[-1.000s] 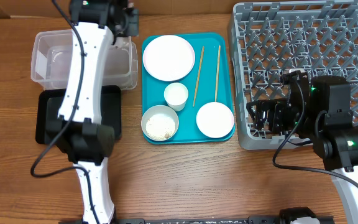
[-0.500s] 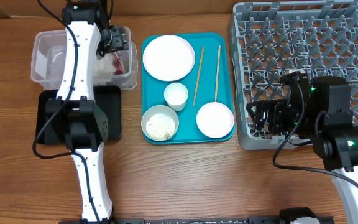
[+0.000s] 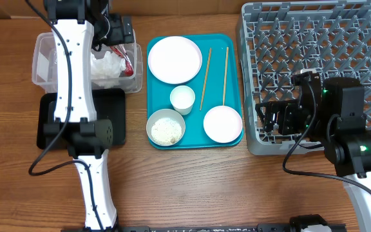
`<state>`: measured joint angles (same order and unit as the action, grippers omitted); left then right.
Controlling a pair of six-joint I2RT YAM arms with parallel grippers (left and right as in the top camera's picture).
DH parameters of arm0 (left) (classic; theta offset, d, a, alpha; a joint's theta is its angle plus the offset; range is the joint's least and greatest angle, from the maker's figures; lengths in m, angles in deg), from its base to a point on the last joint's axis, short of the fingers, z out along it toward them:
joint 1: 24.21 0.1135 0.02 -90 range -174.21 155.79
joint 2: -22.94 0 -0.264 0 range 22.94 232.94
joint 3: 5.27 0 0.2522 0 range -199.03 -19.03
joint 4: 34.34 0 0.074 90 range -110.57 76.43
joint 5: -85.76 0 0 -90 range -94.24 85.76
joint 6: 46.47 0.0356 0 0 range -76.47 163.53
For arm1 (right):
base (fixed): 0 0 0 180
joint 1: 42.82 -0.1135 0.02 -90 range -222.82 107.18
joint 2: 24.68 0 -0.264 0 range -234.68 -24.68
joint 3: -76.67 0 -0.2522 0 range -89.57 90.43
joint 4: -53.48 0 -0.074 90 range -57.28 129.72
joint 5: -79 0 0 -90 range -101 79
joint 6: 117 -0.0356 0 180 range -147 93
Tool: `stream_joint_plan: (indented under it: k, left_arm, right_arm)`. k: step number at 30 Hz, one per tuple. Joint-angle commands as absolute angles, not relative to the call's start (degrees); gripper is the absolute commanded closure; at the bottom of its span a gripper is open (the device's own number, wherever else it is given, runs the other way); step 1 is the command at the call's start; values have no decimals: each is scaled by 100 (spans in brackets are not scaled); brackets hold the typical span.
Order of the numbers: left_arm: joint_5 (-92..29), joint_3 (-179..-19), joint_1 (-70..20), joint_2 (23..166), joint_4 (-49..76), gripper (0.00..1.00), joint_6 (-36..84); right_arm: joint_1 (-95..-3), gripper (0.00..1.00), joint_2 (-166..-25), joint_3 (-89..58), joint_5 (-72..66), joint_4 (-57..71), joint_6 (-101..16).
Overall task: Sort waste into correct bins and load items into the dishwasher
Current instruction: 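Move the left gripper to the white cup and grasp it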
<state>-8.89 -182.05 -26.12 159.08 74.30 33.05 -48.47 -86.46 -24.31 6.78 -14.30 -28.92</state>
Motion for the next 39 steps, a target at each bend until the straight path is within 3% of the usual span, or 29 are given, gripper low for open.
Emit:
stream_joint_plan:
  k: [1, 9, 21, 39]
  left_arm:
    - [-1452, -18592, -2918, 15376, 7624, 9, 3668]
    - [-1778, -18212, -3832, 14876, 7624, 11, 3887]
    - [-1343, -15115, -4599, 14861, 7025, 18, 3747]
    - [-1306, -12101, -4588, 14863, 4120, 51, 3054]
  right_arm:
    - [-4820, 0, -8652, -2359, 709, -1397, -2918]
    - [-4820, 0, -8652, -2359, 709, -1454, -2918]
    - [-4820, 0, -8652, -2359, 711, -1465, -2918]
    - [-4820, 0, -8654, -2359, 711, -1465, -2920]
